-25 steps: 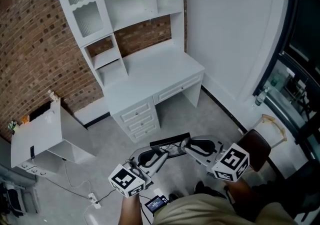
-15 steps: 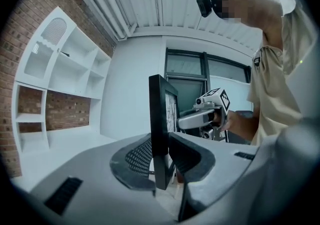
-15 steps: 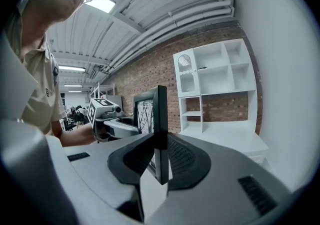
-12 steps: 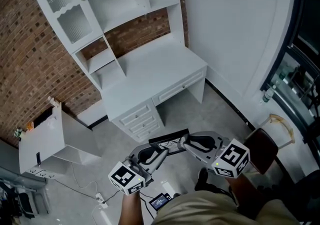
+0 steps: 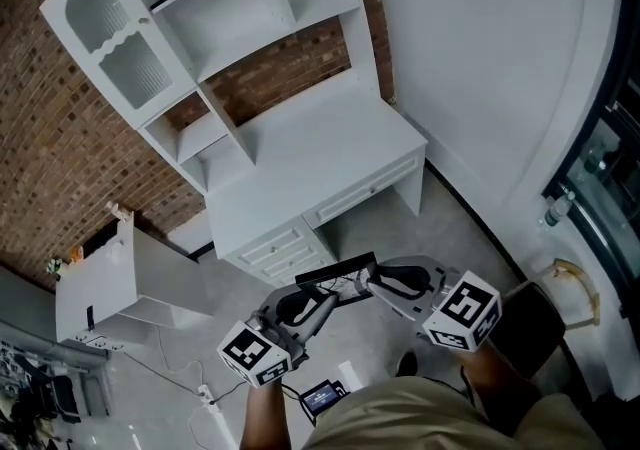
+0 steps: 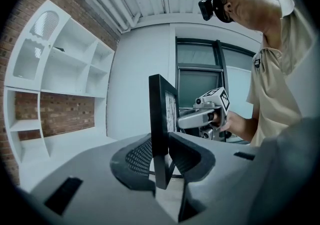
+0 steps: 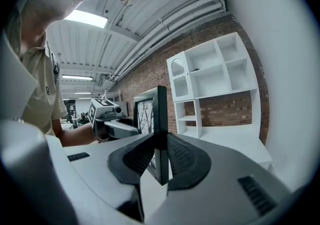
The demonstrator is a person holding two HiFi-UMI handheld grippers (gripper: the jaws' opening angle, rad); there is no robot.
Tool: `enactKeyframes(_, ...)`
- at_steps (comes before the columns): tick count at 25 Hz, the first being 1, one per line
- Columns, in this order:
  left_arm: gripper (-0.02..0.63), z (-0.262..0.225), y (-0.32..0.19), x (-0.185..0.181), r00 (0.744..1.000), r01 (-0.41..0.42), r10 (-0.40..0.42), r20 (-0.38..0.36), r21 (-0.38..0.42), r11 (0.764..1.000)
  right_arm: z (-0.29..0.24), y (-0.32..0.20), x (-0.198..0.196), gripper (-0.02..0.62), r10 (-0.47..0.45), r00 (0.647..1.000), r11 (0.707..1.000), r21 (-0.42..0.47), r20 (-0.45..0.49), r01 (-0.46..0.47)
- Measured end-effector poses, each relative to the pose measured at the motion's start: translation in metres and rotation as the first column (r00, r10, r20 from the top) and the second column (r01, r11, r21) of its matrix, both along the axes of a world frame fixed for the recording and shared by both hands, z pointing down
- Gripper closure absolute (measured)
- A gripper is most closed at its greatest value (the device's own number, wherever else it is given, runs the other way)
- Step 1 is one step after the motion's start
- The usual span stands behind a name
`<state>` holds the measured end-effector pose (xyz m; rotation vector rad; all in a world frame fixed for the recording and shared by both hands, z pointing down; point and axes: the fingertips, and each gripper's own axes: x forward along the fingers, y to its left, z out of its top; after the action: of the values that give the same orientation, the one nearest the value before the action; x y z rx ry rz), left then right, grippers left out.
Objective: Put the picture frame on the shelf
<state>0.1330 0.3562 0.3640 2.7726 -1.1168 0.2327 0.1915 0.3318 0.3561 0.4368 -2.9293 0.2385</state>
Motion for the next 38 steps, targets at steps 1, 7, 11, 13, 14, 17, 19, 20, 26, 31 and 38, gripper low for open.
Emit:
enactKeyframes(1,0.525,0.001,-0.008,0.006,1.000,0.004,-0.004,0.003,-0.001,1.000,0.001,-0.009,0.006,0.520,-0.002,1.000,1.000,-0.001,0.004,0.002)
enactKeyframes(7,0.525,0.006,-0.044,0.025,1.000,0.013,-0.013,0.016,-0.026,1.000,0.007,-0.045,0.025,0.520,-0.012,1.000,1.000,-0.016,0.022,0.012)
enactKeyframes(11,0.525,0.010,-0.064,0.030,1.000,0.006,-0.005,0.015,-0.032,0.999,0.011,-0.064,0.029,0.520,0.000,1.000,1.000,-0.023,0.026,0.000)
enactKeyframes(13,0.525,0.012,-0.074,0.029,1.000,-0.004,0.004,0.010,-0.037,0.999,0.013,-0.074,0.029,0.520,0.011,1.000,1.000,-0.025,0.027,-0.010)
enactKeyframes(14,0.525,0.013,-0.080,0.028,1.000,-0.011,0.011,0.010,-0.039,0.999,0.013,-0.079,0.028,0.520,0.019,1.000,1.000,-0.026,0.025,-0.018)
enactKeyframes(17,0.525,0.014,-0.104,0.024,0.999,-0.038,0.038,0.005,-0.032,0.999,0.014,-0.102,0.024,0.520,0.045,0.999,0.999,-0.021,0.013,-0.045)
enactKeyframes(19,0.525,0.015,-0.121,0.020,0.998,-0.057,0.056,-0.008,-0.026,0.998,0.013,-0.118,0.020,0.520,0.065,0.998,0.998,-0.017,0.001,-0.065)
enactKeyframes(20,0.525,0.016,-0.130,0.018,0.998,-0.067,0.066,-0.017,-0.022,0.998,0.013,-0.126,0.018,0.520,0.076,0.997,0.997,-0.016,-0.009,-0.076)
enactKeyframes(26,0.525,0.008,-0.188,-0.019,0.993,-0.103,0.104,-0.053,0.028,0.994,0.001,-0.180,-0.018,0.520,0.120,0.991,0.993,0.022,-0.062,-0.119)
enactKeyframes(31,0.525,0.003,-0.227,-0.057,0.991,-0.110,0.115,-0.075,0.067,0.992,-0.005,-0.218,-0.057,0.520,0.133,0.988,0.990,0.053,-0.082,-0.129)
enactKeyframes(38,0.525,0.007,-0.273,-0.098,0.994,-0.077,0.081,-0.075,0.059,0.995,-0.002,-0.267,-0.099,0.520,0.097,0.992,0.995,0.045,-0.086,-0.093)
